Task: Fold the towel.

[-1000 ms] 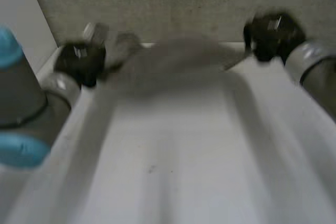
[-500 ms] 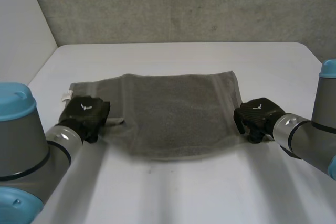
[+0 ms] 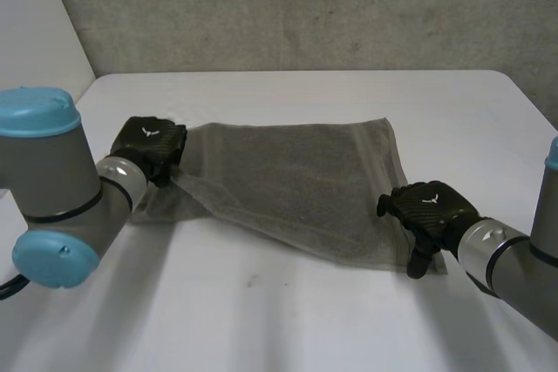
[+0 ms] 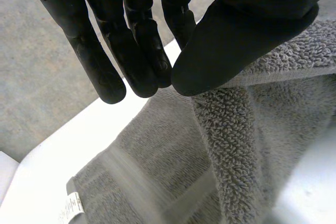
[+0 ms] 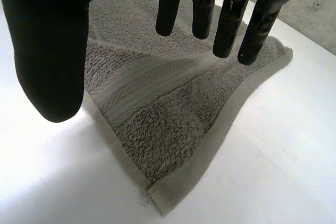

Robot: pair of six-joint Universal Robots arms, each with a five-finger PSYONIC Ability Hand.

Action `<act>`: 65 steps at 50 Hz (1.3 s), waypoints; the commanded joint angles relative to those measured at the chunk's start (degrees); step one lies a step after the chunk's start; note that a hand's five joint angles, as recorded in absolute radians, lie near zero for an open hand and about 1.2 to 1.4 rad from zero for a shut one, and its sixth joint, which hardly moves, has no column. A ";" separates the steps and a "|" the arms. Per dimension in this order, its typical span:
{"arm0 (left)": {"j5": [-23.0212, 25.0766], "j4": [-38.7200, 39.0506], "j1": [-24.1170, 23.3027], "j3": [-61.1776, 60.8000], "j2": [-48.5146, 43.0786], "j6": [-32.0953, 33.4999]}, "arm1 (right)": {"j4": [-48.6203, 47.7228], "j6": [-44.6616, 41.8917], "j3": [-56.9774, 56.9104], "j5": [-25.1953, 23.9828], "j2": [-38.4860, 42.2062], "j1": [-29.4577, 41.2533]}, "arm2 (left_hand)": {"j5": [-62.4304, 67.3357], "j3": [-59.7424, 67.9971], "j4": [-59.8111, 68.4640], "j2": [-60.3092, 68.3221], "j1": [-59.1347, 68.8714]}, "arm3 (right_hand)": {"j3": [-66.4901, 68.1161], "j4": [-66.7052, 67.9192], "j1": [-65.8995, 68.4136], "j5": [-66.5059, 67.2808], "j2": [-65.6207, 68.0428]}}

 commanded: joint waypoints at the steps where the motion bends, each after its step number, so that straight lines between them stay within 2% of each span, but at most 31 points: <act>1: -0.23 -0.05 0.06 4.82 -2.44 -0.03 | -4.89 7.90 1.41 0.07 0.69 0.27 | 10.99 10.27 10.26 10.21 12.83 | 5.48 5.83 3.33 5.81 5.49; 10: -0.32 -0.05 0.15 7.36 -4.98 -0.12 | -12.89 9.85 1.59 0.86 4.29 2.28 | 10.99 10.27 10.26 10.21 12.83 | 7.85 8.19 5.70 8.18 7.86; 20: -0.23 -0.05 0.15 7.28 -5.87 -0.21 | -15.18 10.02 -0.87 0.95 8.95 7.29 | 10.99 10.27 10.26 10.21 12.83 | 9.51 9.86 7.37 9.85 9.53; 22: -0.31 -0.14 0.15 7.19 -5.87 -0.21 | -15.18 9.85 -1.31 0.95 9.66 7.65 | 10.99 10.27 10.26 10.21 12.83 | 13.23 13.58 11.08 13.56 13.24; 23: -0.32 -0.23 0.15 7.01 -5.78 -0.21 | -15.18 9.67 -1.57 1.03 10.19 7.74 | 10.99 10.27 10.26 10.21 12.83 | 20.72 21.07 18.58 21.05 20.74; 24: -0.32 -0.23 0.15 7.01 -5.78 -0.21 | -15.18 9.67 -1.58 1.03 10.19 7.74 | 10.99 10.27 10.26 10.21 12.83 | 20.80 21.15 18.65 21.13 20.81; 26: -0.32 -0.23 0.15 6.84 -5.78 -0.21 | -15.18 9.50 -2.28 1.47 10.37 7.65 | 10.99 10.27 10.26 10.21 12.83 | 48.75 49.09 46.60 49.08 48.76; 27: -0.32 -0.32 0.15 6.49 -5.52 -0.21 | -15.18 9.50 -2.28 1.47 10.37 7.65 | 10.99 10.27 10.26 10.21 12.83 | 48.89 49.24 46.74 49.22 48.90; 28: -0.32 -0.66 0.24 6.22 -5.17 -0.21 | -15.18 9.50 -2.63 2.00 10.28 7.22 | 10.99 10.27 10.26 10.21 12.83 | 58.66 59.00 56.51 58.99 58.67; 32: -0.32 -2.34 0.33 5.17 -3.93 -0.21 | -14.74 9.41 -3.33 3.14 9.05 6.95 | 10.99 10.27 10.26 10.21 12.83 | 58.75 59.10 56.61 59.09 58.77; 36: -0.14 -7.16 0.94 2.80 0.97 -0.21 | -14.22 9.23 -5.70 3.23 2.83 4.15 | 10.99 10.27 10.26 10.21 12.83 | 58.75 59.10 56.61 59.09 58.77; 38: -0.14 -9.00 1.20 1.75 3.08 -0.21 | -13.16 8.97 -6.76 3.06 0.35 2.20 | 10.99 10.27 10.26 10.21 12.83 | 58.75 59.10 56.61 59.09 58.77; 40: -0.05 -10.69 1.12 0.86 5.21 -0.21 | -6.35 7.31 -10.52 1.66 -3.76 -0.95 | 10.99 10.27 10.26 10.21 12.83 | 58.75 59.10 56.61 59.09 58.77; 41: 0.03 -12.43 0.94 -0.01 7.64 -0.30 | -6.31 7.30 -10.54 1.65 -3.78 -0.96 | 10.99 10.27 10.26 10.21 12.83 | 58.75 59.10 56.61 59.09 58.77; 42: 0.04 -14.01 0.94 -0.63 10.80 -0.30 | -1.26 5.91 -13.76 0.69 -5.09 -1.66 | 10.99 10.27 10.26 10.21 12.83 | 58.75 59.10 56.61 59.09 58.77; 43: 0.04 -14.03 0.94 -0.63 10.83 -0.30 | -1.21 5.89 -13.79 0.68 -5.10 -1.67 | 10.99 10.27 10.26 10.21 12.83 | 58.75 59.10 56.61 59.09 58.77; 44: 0.04 -15.51 0.94 -1.07 14.57 -0.39 | 4.27 4.41 -17.10 -0.45 -6.06 -1.93 | 10.99 10.27 10.26 10.21 12.83 | 58.75 59.10 56.61 59.09 58.77; 45: 0.04 -15.52 0.94 -1.07 14.61 -0.39 | 9.46 3.01 -20.35 -1.76 -6.68 -2.10 | 10.99 10.27 10.26 10.21 12.83 | 58.75 59.10 56.61 59.09 58.77; 46: 0.12 -16.74 0.94 -1.42 18.62 -0.47 | 9.51 2.99 -20.38 -1.78 -6.68 -2.11 | 10.99 10.27 10.26 10.21 12.83 | 58.75 59.10 56.61 59.09 58.77; 47: 0.12 -17.71 0.94 -1.42 22.40 -0.82 | 13.60 1.69 -23.52 -2.91 -7.29 -2.19 | 10.99 10.27 10.26 10.21 12.83 | 58.75 59.10 56.61 59.09 58.77; 48: 0.12 -17.72 0.94 -1.42 22.43 -0.83 | 17.30 0.63 -26.85 -3.70 -8.52 -2.28 | 10.99 10.27 10.26 10.21 12.83 | 58.75 59.10 56.61 59.09 58.77; 50: 0.12 -18.77 0.68 -0.38 29.08 -2.14 | 20.03 0.01 -30.11 -4.15 -10.10 -2.46 | 10.99 10.27 10.26 10.21 12.83 | 58.75 59.10 56.61 59.09 58.77; 55: 0.21 -19.39 -0.02 1.73 35.60 -3.11 | 23.48 -0.17 -36.89 -4.33 -13.79 -2.37 | 10.99 10.27 10.26 10.21 12.83 | 58.75 59.10 56.61 59.09 58.77; 61: 0.21 -21.15 0.06 2.27 36.41 -3.02 | 26.29 -1.13 -38.31 -4.50 -12.84 -1.84 | 10.99 10.27 10.26 10.21 12.83 | 58.75 59.10 56.61 59.09 58.77; 65: 0.30 -21.15 -0.02 0.86 31.43 -2.76 | 28.50 -3.34 -38.49 -4.24 -8.53 -1.58 | 10.99 10.27 10.26 10.21 12.83 | 58.75 59.10 56.61 59.09 58.77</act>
